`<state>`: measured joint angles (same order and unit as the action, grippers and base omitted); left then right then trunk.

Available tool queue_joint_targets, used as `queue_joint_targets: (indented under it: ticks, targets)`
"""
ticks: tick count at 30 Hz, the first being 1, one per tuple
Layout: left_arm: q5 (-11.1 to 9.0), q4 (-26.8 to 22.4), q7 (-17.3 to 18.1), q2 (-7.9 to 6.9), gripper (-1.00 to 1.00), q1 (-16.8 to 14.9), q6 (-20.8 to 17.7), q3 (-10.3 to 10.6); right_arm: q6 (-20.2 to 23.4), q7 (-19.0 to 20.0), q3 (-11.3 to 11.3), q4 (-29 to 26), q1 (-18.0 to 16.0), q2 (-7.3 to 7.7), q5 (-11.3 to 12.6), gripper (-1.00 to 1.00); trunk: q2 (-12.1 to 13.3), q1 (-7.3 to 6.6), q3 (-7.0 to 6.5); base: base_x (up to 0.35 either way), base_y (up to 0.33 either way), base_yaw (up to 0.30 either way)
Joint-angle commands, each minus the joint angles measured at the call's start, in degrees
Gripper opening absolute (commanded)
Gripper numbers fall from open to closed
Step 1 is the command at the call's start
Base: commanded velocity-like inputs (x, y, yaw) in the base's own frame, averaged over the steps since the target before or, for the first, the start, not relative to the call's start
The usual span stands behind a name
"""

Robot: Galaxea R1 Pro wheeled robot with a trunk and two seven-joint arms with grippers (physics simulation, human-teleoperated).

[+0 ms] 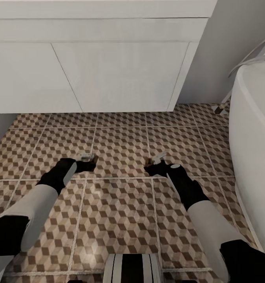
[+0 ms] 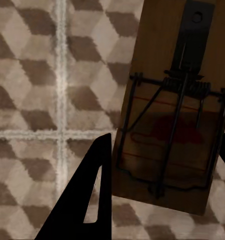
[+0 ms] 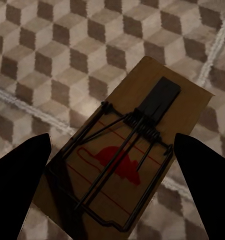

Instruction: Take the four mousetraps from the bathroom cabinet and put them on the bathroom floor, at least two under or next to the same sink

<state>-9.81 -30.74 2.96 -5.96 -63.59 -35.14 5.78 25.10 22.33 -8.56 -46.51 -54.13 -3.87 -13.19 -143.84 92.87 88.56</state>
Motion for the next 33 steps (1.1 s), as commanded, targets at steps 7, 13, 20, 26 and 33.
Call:
queue_joint_targets:
  ticks: [7,13,20,26,33]
  targets:
    - [-0.57,-5.20,1.56,-0.45,-1.00,-0.04,2.12,0.85,-0.43,4.31,0.03,-0.65,-0.06,0.10,-0.73,-1.00,-0.01,-0.01,0.04,0.000,0.000,0.000]
    - [-0.56,-12.73,2.01,-0.69,-1.00,-0.04,-3.02,1.06,-2.15,6.30,-0.04,-3.20,-0.02,0.41,-0.78,-1.00,-0.01,-0.01,0.04,0.000,0.000,0.000]
    - [-0.51,-13.41,2.04,-0.80,-1.00,-0.04,-4.64,1.03,-2.33,7.71,-0.12,-6.08,-0.02,0.47,-0.79,-1.00,-0.07,0.09,0.92,0.000,0.000,0.000]
    - [-0.48,-13.59,2.05,-1.08,-1.00,-0.04,-4.75,1.03,-2.25,7.84,-0.11,-6.51,-0.01,0.52,-0.79,-1.00,-0.15,0.25,2.25,0.000,0.000,0.000]
    - [-0.48,-13.70,2.05,-1.15,-1.00,-0.04,-4.76,1.02,-2.17,7.82,-0.11,-6.57,-0.01,0.46,-0.82,-1.00,-0.24,0.43,3.83,0.000,0.000,0.000]
